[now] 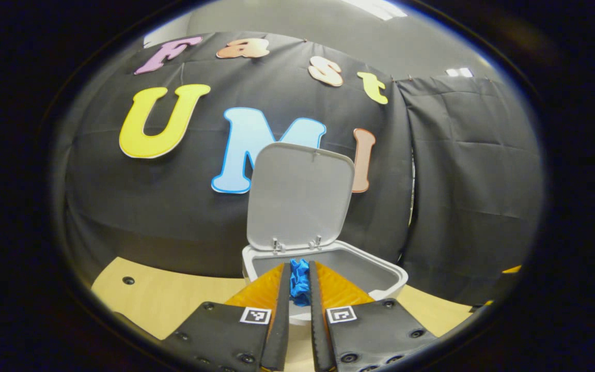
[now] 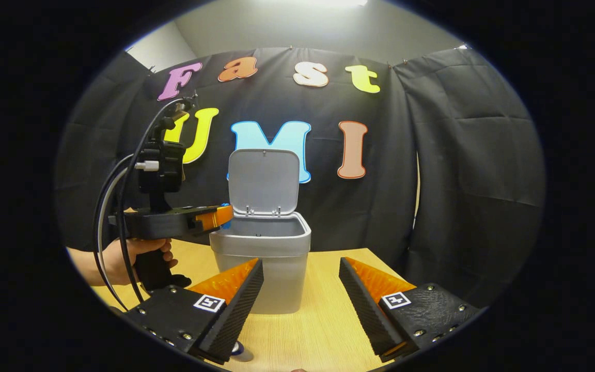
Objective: Press the lid of the desktop garbage bin to open it, pick up the crumpled paper on the desktop and throw it into the bin, then pick up the pop can on the desktop and drop it into the bin, and finally close the garbage bin lid.
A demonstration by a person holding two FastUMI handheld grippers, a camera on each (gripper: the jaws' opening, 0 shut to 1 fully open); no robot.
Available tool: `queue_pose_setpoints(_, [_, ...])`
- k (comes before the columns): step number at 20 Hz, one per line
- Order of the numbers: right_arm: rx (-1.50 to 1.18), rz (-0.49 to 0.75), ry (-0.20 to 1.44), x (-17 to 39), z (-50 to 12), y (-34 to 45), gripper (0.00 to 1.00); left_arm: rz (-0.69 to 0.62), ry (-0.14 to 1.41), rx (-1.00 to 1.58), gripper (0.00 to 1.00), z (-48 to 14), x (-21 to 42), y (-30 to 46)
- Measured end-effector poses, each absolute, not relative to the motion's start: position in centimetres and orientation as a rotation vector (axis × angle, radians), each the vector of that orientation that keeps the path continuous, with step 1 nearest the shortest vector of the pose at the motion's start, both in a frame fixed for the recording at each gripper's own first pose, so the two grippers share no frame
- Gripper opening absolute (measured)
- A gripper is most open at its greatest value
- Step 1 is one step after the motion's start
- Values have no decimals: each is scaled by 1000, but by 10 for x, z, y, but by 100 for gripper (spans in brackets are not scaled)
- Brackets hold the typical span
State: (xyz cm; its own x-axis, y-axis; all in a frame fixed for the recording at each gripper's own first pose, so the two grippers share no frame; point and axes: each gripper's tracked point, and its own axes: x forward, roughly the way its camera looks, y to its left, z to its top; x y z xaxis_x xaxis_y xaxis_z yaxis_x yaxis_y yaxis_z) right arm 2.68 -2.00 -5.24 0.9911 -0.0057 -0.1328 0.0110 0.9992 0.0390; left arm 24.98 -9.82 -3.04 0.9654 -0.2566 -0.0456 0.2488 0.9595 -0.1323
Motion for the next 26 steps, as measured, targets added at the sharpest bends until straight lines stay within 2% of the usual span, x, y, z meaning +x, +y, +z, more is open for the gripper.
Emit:
queue_pose_setpoints(2, [41, -10, 138, 28, -54, -21, 95, -272, 61, -118, 33, -29, 251, -103])
queue_pose_setpoints(7, [40, -6, 137, 29, -54, -20, 95, -282, 60, -108, 34, -28, 253, -107])
queue_pose_setpoints(8, [39, -4, 137, 29, -54, -19, 95, -281, 61, -105, 44, -27, 252, -108])
queue_pose_setpoints(11, [37, 5, 140, 32, -56, -17, 95, -291, 57, -110, 51, -27, 252, -108])
queue_pose_setpoints(14, [34, 12, 139, 32, -55, -15, 95, -299, 54, -116, 71, -25, 250, -109])
queue_pose_setpoints(18, [32, 19, 141, 32, -57, -13, 95, -285, 43, -117, 88, -20, 246, -103])
queue_pose_setpoints(22, [29, 37, 146, 33, -58, -8, 95, -261, 11, -132, 92, -9, 235, -92])
queue_pose_setpoints(23, [31, 45, 146, 33, -58, -6, 95, -252, 4, -128, 96, -6, 232, -89])
queue_pose_setpoints(26, [35, 81, 158, 32, -62, 4, 95, -229, -9, -110, 95, 0, 222, -80])
